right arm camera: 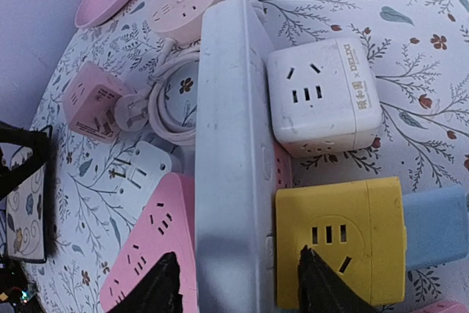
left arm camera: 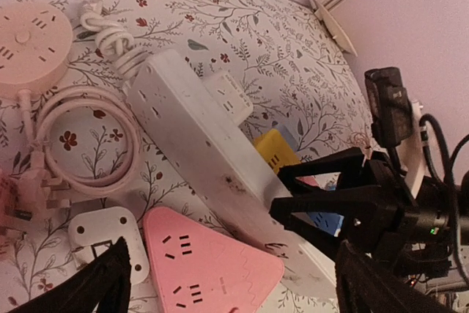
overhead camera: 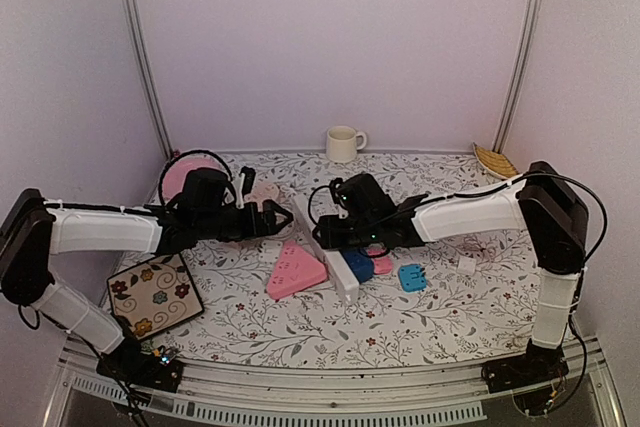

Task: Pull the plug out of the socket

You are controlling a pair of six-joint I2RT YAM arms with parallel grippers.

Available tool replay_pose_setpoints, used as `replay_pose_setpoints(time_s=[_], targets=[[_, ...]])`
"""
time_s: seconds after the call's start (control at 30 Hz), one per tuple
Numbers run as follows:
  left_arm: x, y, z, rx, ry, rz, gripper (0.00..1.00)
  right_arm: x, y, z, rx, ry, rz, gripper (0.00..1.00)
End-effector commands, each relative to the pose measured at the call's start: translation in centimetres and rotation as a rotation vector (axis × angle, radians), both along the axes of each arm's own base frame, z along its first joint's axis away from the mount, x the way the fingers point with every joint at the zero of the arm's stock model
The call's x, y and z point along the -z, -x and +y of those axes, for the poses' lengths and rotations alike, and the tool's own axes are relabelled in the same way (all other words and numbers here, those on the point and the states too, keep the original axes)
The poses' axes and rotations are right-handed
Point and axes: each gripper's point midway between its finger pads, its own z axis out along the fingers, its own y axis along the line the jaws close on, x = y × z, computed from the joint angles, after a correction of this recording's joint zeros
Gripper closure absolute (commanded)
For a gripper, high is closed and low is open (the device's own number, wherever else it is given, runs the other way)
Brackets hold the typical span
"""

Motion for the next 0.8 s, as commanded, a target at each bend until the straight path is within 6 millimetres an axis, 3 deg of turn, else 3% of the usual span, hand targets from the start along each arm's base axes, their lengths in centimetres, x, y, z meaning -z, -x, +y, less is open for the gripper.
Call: replay_pose_setpoints(time_s=[0.0,0.1,0.13,0.27,0.4,0.57,0.77], targets=[[0.5,0.2,-1.8,0.043,0.012,0.007,0.03,-3.3,-0.7,1.3,-0.002,-0.108,-0.034,0.36],[0.8,0.0,-2.8,0.054,0.012,0.02,0.03,-5.2,-0.5,-0.2,0.017,-0.105,-0.083,0.23],[0.9,0.0,-3.3,0.061,0.01,0.024,0.03,-6.6,-0.4,-0.8,0.025,-0.116,-0.11,0.19],[1.6,0.0,-5.1,0.071,-0.027,0.04,0.03,-7.7,0.3,-4.0,0.053,-0.092,-0.148,0.18],[3.0,-0.1,-6.2,0.057,-0.068,0.065,0.03,-6.7,1.8,-6.8,0.064,-0.069,-0.137,0.21],[5.3,-1.2,-6.9,0.024,-0.132,0.093,0.03,-4.6,4.8,-7.4,-0.024,-0.074,-0.078,0.25],[6.3,-2.8,-9.2,0.035,-0.168,0.082,0.09,-2.5,6.3,-9.5,0.008,-0.054,-0.051,0.26]])
